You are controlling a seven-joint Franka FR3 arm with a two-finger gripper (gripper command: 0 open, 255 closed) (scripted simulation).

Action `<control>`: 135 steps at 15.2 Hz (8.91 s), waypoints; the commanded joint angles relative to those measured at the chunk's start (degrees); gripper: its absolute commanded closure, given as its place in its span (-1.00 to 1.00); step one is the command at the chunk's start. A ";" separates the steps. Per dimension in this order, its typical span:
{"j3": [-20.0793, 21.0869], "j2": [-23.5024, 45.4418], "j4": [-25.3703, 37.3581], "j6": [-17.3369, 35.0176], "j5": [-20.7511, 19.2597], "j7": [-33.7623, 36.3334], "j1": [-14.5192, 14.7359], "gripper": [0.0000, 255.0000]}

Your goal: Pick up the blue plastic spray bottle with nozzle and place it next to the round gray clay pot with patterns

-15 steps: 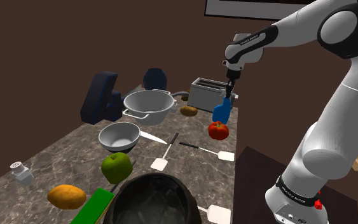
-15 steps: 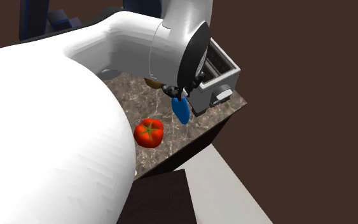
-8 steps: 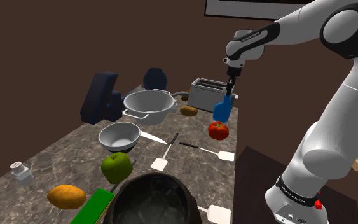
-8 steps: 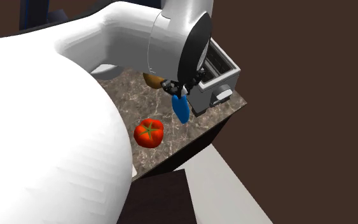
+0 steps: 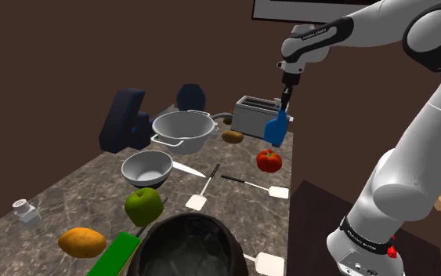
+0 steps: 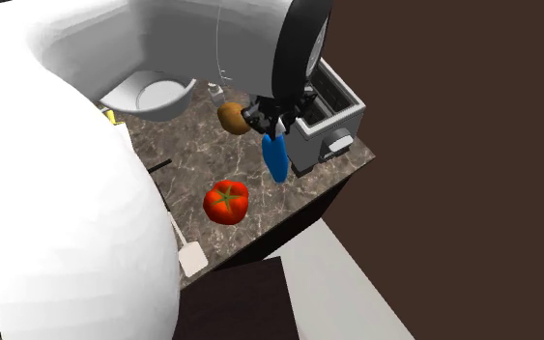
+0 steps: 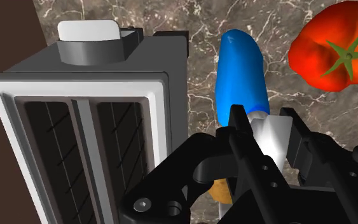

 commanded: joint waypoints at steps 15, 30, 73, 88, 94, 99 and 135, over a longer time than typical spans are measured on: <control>0.39 -0.98 11.43 -12.30 -0.33 0.24 0.24 1.00; 0.08 1.46 25.57 -24.31 0.90 -0.76 0.14 1.00; 26.77 -32.00 9.18 -41.65 0.32 34.54 8.72 1.00; 44.75 -38.01 7.39 -44.60 13.12 55.66 11.30 1.00; 52.59 -36.90 10.42 -44.74 18.38 64.52 11.63 1.00; 59.75 -34.38 14.61 -44.35 22.08 72.21 11.23 1.00; 70.21 -42.31 -11.45 -23.43 30.44 74.61 14.45 1.00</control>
